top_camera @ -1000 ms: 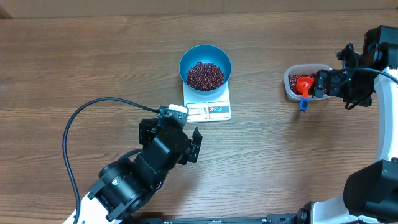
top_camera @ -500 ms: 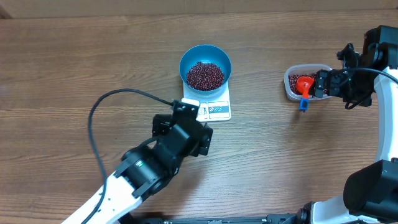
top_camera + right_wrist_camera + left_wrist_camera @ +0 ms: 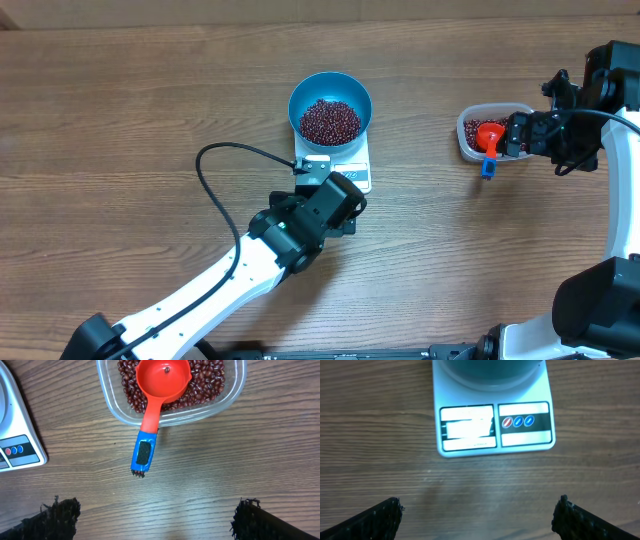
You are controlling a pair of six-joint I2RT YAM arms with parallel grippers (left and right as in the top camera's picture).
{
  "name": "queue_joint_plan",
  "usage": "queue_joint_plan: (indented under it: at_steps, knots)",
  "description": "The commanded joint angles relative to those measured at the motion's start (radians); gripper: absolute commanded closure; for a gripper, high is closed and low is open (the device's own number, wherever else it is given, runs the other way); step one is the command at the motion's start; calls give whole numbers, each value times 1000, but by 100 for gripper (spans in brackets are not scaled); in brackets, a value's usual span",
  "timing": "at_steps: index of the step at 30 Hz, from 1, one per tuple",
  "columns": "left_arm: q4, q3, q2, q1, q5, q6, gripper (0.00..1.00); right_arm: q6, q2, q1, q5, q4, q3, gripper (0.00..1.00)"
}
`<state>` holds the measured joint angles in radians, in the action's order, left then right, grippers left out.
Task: Scoop item into bowl and weigh 150g on scale
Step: 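Move the left gripper forward to the scale display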
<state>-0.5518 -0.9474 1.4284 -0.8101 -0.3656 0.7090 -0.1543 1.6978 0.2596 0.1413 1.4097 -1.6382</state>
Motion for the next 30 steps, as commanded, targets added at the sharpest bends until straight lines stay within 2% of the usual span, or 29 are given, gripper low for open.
queue_joint_plan:
  at_steps: [1, 30]
  knots:
    - [30, 8, 31, 5, 11, 55, 0, -4, -20, -2, -6, -2, -23, 0]
    - [31, 12, 53, 6, 15, 55, 0, -4, -20, -2, -6, -16, -23, 0]
